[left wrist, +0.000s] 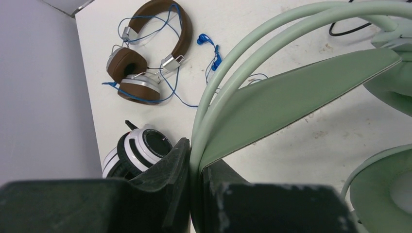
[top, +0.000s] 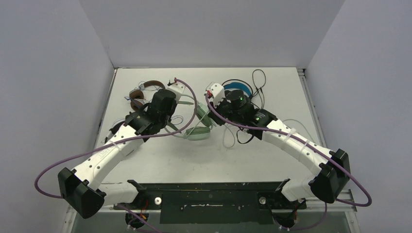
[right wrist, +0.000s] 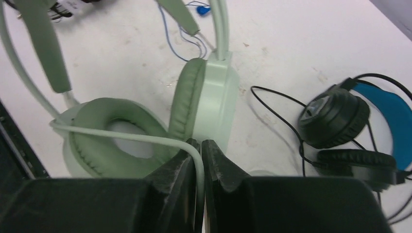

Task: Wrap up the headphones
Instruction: Wrap the headphones cable around the headphones.

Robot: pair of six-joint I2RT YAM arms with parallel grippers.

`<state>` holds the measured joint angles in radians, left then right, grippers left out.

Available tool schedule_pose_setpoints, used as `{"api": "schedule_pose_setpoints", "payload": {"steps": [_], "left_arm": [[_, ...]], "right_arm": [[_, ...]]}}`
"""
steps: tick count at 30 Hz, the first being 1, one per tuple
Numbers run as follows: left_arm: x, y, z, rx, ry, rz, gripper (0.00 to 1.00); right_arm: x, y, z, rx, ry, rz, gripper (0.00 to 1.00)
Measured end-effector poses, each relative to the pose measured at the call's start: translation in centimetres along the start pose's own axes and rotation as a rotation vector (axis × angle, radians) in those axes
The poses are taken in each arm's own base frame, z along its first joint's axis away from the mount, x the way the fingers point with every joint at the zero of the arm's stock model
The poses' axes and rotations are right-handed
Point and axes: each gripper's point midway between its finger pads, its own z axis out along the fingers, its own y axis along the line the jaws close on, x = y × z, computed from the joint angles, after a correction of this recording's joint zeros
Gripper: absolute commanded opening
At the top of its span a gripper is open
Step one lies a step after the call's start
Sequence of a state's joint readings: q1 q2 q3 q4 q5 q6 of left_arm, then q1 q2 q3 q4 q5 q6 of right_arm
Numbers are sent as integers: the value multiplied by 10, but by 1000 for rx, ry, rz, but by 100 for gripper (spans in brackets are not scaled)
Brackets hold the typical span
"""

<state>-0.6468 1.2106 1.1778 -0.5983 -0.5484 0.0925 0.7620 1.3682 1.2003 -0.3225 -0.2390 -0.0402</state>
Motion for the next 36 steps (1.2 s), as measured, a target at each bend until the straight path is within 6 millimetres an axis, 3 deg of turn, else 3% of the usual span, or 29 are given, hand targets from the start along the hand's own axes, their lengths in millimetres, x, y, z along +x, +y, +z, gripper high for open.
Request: {"api": "schedule_pose_setpoints", "payload": {"steps": [6, 15, 23, 26, 31, 36], "left_arm": [[9, -14, 2, 71, 47, 50, 0], [13, -43, -12, 257, 63, 66, 0], [-5, -51, -42, 380, -4, -22, 0], [-11, -57, -59, 451, -24, -69, 0], [-24, -71, -89, 596, -59, -160, 0], [-50, -78, -118, 713, -96, -259, 0]], "right_arm": [[3, -25, -3, 136, 20, -36, 16], [1, -49, -5, 237, 2, -39, 16], [38, -68, -4, 163, -84, 135, 24], [44, -67, -8, 105, -171, 194, 28], [31, -56, -8, 1, -303, 198, 34], [24, -45, -9, -63, -384, 172, 48]]}}
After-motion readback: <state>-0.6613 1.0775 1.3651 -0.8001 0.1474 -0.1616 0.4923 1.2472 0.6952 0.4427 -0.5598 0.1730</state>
